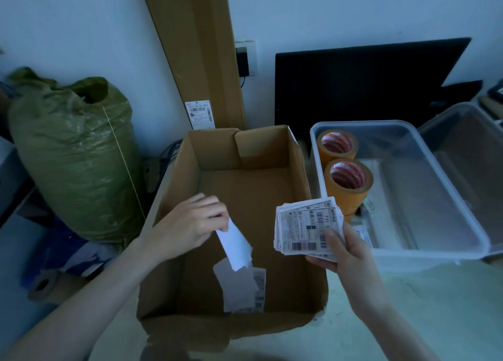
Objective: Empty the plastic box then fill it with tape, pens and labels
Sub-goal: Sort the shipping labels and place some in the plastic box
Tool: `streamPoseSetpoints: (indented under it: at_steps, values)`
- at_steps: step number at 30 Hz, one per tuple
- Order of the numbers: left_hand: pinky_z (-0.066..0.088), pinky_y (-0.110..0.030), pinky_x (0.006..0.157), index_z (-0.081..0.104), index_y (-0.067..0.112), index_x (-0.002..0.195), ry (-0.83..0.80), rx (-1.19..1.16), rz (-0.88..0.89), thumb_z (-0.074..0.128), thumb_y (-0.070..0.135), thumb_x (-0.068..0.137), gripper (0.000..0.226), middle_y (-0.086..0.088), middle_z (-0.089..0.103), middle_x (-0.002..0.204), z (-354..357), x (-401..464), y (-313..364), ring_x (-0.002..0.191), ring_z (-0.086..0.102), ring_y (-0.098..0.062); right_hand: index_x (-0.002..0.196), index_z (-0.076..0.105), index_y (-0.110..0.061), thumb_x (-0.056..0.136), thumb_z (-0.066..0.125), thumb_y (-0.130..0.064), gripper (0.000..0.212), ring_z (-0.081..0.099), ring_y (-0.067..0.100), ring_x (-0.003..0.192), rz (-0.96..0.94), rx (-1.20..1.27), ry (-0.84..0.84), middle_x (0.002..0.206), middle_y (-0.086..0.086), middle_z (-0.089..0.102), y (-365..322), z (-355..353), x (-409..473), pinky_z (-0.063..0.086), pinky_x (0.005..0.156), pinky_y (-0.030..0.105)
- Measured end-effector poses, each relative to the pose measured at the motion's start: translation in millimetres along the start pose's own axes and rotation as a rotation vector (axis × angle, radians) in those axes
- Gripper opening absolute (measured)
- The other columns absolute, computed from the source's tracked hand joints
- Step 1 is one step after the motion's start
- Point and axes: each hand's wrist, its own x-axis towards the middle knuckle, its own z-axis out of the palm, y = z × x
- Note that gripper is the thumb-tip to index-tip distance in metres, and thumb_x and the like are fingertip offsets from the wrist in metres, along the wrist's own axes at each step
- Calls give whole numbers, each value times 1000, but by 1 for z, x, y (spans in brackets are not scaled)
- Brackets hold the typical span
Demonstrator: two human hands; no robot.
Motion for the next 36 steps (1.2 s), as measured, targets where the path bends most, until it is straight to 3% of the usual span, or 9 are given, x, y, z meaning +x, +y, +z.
streamPoseSetpoints:
  at_steps: [3,7,11,15,19,24,27,32,36]
  values:
    - [36,-20,75,64,12,81,108,-57,-67,43,-5,80,27,0,63,88,-11,6,8,89,53,-13,114,59,-26,99,42,-17,24,66,17,103,-30,-11,-14,108,-1,68,-3,2,0,60,75,31]
    - [39,-12,79,61,22,95,146,-317,-134,49,15,90,15,6,63,92,-13,16,23,88,56,-3,119,58,-26,98,44,-19,26,64,16,107,-13,44,-79,111,-1,68,-8,7,-1,59,80,32]
    - [54,-20,67,55,31,102,147,-635,-482,56,28,92,11,15,64,92,-16,32,38,88,63,0,119,60,-26,98,46,-18,26,68,17,103,66,197,-144,108,1,71,-13,11,-2,59,80,35]
    - [55,-18,63,55,24,94,224,-675,-598,57,26,93,3,12,65,91,-5,45,48,87,64,1,116,62,-26,96,49,-20,25,69,22,100,94,278,-190,104,4,71,-17,14,-3,60,75,38]
    - [54,-21,68,50,20,91,306,-701,-610,58,24,93,9,7,55,98,11,60,58,91,59,-6,116,59,-27,95,48,-21,25,69,20,100,39,186,-255,104,1,71,-19,17,-4,60,76,36]
    - [54,-17,76,47,33,124,290,-852,-573,48,26,98,27,15,57,108,15,74,66,100,58,1,122,52,-26,98,44,-12,28,67,15,102,-18,3,-311,112,3,67,-24,8,-1,59,76,35]
    - [49,-12,76,57,28,119,372,-821,-513,47,23,97,25,10,55,105,23,83,73,98,57,-4,123,48,-28,98,43,-8,32,66,8,99,-9,-127,-369,112,-2,65,-32,-3,0,59,71,30]
    - [49,-14,73,66,24,113,360,-862,-486,48,33,95,27,9,50,101,39,99,86,96,54,-9,119,53,-15,95,52,-9,25,70,24,97,100,-15,-306,108,11,68,-36,-23,8,58,69,31]
    - [52,-20,69,69,25,108,343,-955,-517,46,37,95,29,6,52,98,42,120,91,91,58,-13,116,57,-11,96,50,-10,21,70,26,96,145,12,-297,103,11,71,-38,-36,14,59,74,35]
